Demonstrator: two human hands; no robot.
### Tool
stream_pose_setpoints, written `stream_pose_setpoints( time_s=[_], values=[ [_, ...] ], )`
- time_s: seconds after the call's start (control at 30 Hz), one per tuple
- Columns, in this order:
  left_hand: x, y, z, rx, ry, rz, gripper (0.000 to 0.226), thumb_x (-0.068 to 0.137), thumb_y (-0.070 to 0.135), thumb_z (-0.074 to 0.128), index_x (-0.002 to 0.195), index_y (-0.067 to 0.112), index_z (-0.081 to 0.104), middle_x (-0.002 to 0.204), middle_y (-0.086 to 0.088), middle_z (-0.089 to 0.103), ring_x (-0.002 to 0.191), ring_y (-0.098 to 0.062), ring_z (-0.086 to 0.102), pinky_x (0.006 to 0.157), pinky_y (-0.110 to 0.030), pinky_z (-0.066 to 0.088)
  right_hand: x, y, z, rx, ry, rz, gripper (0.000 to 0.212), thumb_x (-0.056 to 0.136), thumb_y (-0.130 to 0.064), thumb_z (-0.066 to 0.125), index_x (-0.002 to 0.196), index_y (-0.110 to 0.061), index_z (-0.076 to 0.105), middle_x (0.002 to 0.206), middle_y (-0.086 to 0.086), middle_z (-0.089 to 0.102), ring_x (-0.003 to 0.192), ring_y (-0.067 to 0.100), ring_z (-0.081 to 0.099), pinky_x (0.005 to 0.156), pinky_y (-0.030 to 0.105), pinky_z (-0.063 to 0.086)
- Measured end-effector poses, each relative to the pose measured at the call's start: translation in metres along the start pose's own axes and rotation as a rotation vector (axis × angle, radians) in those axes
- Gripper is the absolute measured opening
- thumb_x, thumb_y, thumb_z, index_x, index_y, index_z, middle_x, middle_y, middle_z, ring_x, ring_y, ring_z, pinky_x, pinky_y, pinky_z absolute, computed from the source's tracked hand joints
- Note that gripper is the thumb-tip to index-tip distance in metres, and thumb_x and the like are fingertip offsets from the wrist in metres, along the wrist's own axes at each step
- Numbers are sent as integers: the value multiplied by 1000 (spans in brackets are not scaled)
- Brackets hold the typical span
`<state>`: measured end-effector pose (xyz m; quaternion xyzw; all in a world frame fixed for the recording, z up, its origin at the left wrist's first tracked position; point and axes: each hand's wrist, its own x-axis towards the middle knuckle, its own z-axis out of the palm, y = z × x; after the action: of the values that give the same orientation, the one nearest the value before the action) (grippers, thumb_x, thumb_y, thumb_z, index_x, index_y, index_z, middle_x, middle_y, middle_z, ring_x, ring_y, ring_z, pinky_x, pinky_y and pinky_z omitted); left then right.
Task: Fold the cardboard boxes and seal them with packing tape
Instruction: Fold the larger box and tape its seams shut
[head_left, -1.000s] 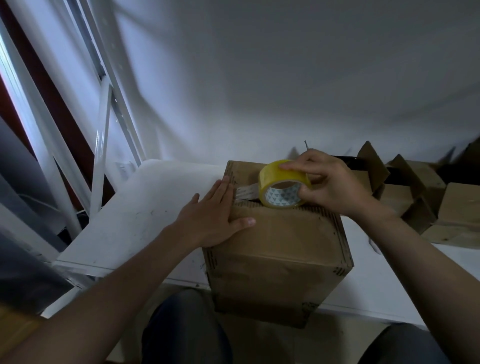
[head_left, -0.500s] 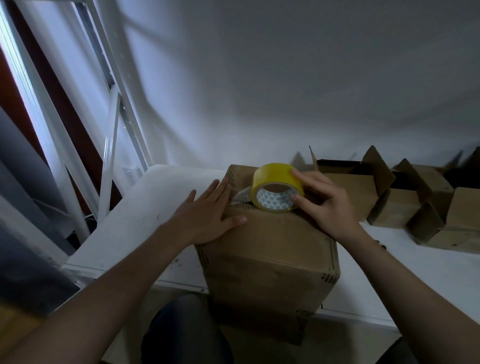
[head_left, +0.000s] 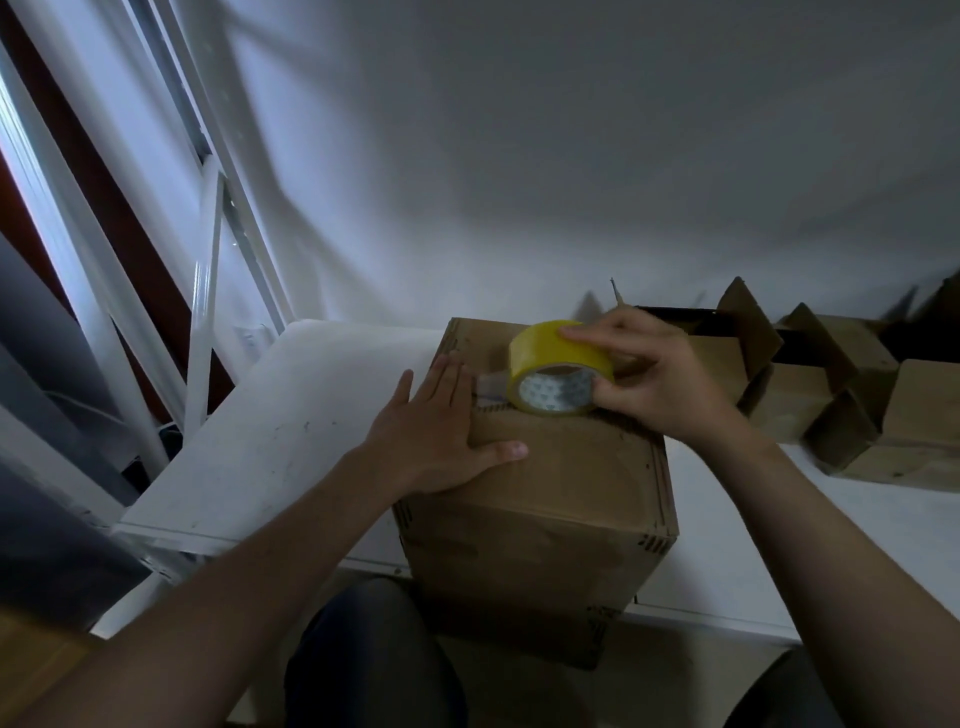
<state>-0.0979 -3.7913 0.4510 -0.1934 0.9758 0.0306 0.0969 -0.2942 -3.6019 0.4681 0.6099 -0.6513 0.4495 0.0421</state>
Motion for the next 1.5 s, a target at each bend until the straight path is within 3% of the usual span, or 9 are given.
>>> stream_pose_setpoints(
  time_s=[0.13,0.3,0.43,0.57,0.8,1.0,1.13,1.23,1.5],
  values=[
    [0,-1,2,35,32,21,125,72,96,11,159,10,-15,166,-8,-22,153,-17,-21,125,-48,-8,-16,9,-26,39,17,68,51,85,2,77,129,-22,68,119,3,65,111,22,63,85,45,56],
    [0,8,-3,55,36,65,123,75,93,12,159,6,-13,166,-11,-22,153,-19,-22,125,-46,-8,-42,9,6,233,210,165,58,87,-16,70,133,-50,59,136,-32,57,133,2,52,105,21,46],
    [3,31,-5,5,31,127,120,80,90,24,159,7,-13,165,-9,-25,153,-19,-21,123,-38,-14,-47,9,17,266,288,224,51,85,-16,69,131,-38,59,132,-41,55,132,-8,48,106,14,41],
    [8,35,-5,-34,10,130,122,79,91,23,158,5,-15,165,-11,-25,153,-19,-22,125,-40,-10,-44,11,15,294,222,193,59,87,-16,71,131,-53,59,136,-30,58,134,5,51,107,21,45],
    [7,31,-4,-31,17,132,117,82,88,22,159,6,-13,165,-12,-24,153,-19,-20,125,-39,-9,-35,11,-9,158,91,108,43,94,-11,65,136,-15,61,125,12,60,118,24,59,97,36,52],
    [7,36,-3,-22,17,121,122,78,91,19,159,5,-13,165,-12,-24,153,-20,-22,125,-41,-10,-42,20,-43,114,43,116,40,95,-46,64,134,-36,63,123,5,60,111,28,59,78,45,53],
    [13,48,-3,-30,2,54,125,78,93,23,158,4,-12,164,-15,-25,153,-24,-23,125,-48,-8,-42,18,-27,284,139,186,38,94,-22,66,126,-41,68,129,-8,63,124,15,58,99,31,53],
    [22,64,-7,-47,-2,63,126,79,93,26,158,4,-13,164,-16,-27,152,-27,-23,124,-51,-9,-41,15,-28,265,109,181,43,93,-16,64,130,-38,66,135,-3,61,128,14,56,99,24,50],
    [31,66,3,-64,43,102,123,79,93,20,158,4,-12,165,-15,-25,153,-24,-22,124,-50,-9,-48,20,-22,257,206,163,58,85,-1,76,130,-36,67,127,0,66,118,23,63,91,43,57]
  ],
)
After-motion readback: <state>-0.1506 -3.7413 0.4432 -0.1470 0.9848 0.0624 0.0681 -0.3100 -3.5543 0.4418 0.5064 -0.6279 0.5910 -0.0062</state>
